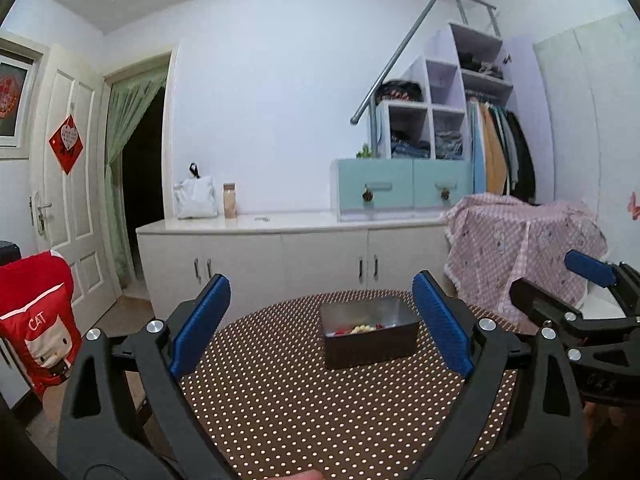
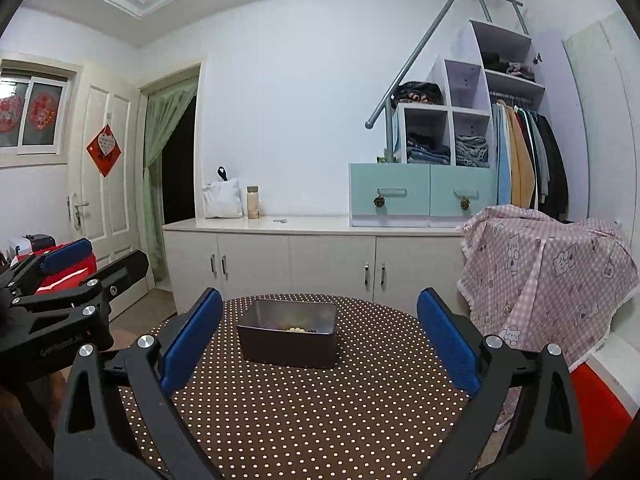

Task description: Organize jewelry

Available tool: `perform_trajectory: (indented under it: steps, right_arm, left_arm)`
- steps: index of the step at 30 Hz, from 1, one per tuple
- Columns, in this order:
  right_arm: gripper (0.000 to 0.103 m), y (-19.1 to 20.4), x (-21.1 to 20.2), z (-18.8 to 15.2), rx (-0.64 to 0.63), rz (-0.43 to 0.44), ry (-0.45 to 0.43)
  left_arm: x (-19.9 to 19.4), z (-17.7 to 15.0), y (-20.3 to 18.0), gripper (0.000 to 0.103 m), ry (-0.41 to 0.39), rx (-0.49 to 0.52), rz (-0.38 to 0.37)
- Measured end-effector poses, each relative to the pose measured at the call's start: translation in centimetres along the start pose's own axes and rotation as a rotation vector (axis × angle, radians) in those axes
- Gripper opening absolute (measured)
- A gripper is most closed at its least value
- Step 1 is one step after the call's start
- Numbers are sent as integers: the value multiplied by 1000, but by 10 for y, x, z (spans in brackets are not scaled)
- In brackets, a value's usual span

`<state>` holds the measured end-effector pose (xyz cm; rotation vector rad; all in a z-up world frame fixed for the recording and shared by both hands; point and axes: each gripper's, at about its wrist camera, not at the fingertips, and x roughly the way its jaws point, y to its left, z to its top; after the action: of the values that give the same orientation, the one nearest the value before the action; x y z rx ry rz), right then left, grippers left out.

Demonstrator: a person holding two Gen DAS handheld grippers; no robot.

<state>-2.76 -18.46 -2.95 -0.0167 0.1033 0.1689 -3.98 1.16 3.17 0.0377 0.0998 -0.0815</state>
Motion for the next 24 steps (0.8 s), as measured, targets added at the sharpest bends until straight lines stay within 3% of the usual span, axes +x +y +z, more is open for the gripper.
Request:
perform_trajectory:
  steps: [11, 24]
  right_arm:
    - [95, 4, -18, 3, -26, -19, -68]
    - [95, 4, -19, 6, -23, -6, -71]
  left_arm:
    - [-16, 4, -8, 95, -40, 16, 1]
    - [-16, 3, -10, 95, -43, 30, 13]
